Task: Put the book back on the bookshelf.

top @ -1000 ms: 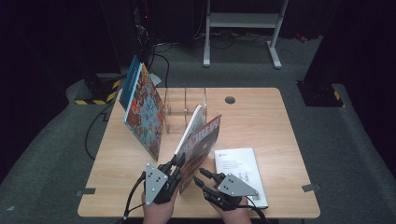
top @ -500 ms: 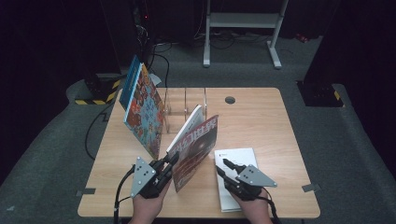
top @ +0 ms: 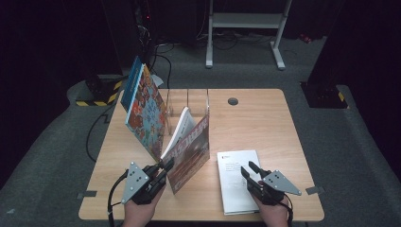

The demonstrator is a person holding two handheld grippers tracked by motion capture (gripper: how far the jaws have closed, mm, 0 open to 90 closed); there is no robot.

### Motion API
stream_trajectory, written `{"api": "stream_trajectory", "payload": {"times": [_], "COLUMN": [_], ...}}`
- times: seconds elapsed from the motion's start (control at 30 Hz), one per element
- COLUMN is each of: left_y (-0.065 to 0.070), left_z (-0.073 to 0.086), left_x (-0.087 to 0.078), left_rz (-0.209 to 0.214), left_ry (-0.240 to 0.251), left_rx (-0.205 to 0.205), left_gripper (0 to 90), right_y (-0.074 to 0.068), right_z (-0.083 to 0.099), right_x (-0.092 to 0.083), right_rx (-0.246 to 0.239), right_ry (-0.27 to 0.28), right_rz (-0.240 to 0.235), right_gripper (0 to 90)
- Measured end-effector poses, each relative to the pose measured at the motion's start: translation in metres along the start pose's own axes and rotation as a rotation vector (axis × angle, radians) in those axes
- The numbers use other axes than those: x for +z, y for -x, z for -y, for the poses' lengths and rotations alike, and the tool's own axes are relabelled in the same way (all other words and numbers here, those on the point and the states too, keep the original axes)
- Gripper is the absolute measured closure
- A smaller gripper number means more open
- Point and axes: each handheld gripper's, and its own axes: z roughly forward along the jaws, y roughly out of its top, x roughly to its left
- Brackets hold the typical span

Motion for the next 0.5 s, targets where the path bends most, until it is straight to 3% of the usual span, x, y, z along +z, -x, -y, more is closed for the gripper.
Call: {"api": "stream_trajectory", "payload": {"times": [0.23, 0.33, 0.5], "left_y": [0.001, -0.001, -0.003], "left_z": [0.000, -0.002, -0.004], "left_x": [0.000, 0.009, 0.019], "left_rz": [0.005, 0.015, -0.009], "left_ry": [-0.005, -0.038, -0.053], "left_rx": [0.019, -0.005, -0.009], "left_gripper": [80.9, 70.0, 74.7], "right_y": [-0.002, -0.002, -0.004], "right_z": [0.001, 0.001, 0.001], "right_x": [0.002, 0.002, 0.003], "right_rx": [-0.003, -0.005, -0.011], "right_ry": [-0.001, -0.002, -0.008], "right_rz": [-0.006, -0.006, -0.014], "right_gripper": [61.2, 61.2, 61.3]}}
